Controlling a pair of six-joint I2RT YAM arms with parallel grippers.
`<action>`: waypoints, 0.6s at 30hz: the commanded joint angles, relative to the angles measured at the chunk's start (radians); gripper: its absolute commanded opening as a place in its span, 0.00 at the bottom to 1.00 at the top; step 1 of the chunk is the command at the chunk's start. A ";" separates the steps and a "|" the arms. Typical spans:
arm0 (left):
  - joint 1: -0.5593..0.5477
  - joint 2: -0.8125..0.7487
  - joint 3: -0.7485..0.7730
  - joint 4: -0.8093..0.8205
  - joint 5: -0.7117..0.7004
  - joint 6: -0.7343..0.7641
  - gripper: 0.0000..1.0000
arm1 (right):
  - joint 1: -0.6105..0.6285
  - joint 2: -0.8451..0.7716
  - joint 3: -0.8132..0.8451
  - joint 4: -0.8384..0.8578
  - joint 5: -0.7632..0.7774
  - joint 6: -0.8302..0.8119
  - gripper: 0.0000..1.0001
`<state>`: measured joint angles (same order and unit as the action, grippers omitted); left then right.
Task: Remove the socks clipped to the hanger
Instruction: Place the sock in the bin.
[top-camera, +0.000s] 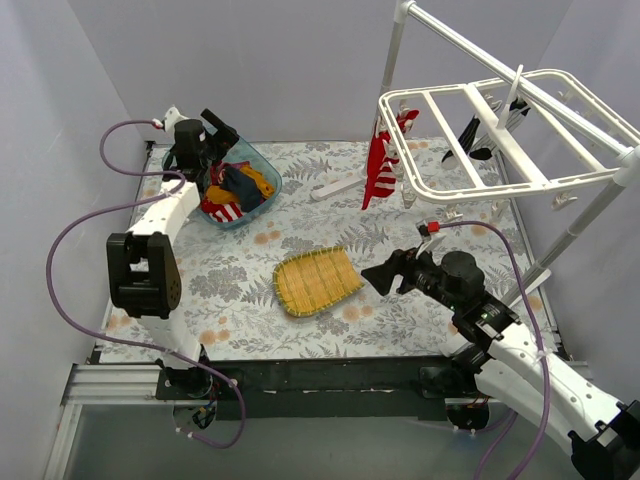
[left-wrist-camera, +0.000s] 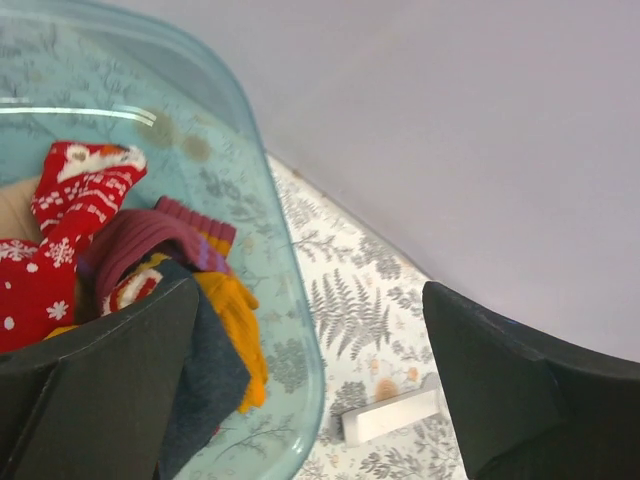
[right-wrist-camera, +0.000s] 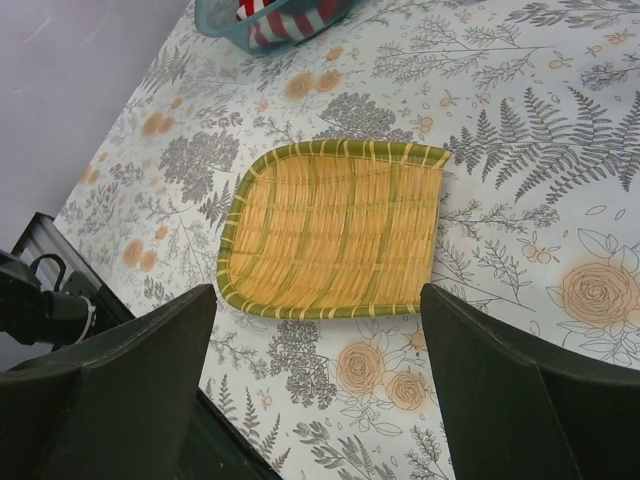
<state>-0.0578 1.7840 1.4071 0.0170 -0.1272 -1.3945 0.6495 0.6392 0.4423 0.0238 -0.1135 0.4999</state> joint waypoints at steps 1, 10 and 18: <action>0.001 -0.129 0.000 -0.028 -0.020 0.031 0.96 | 0.002 0.016 0.032 0.054 0.081 0.028 0.92; 0.000 -0.296 -0.095 0.006 0.101 -0.024 0.96 | 0.001 0.125 -0.062 0.440 0.391 0.046 0.91; -0.022 -0.466 -0.240 0.041 0.199 -0.084 0.96 | -0.005 0.465 0.012 0.790 0.591 -0.122 0.90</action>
<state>-0.0639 1.4338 1.2343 0.0368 0.0013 -1.4471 0.6487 0.9665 0.3733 0.5449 0.3401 0.4774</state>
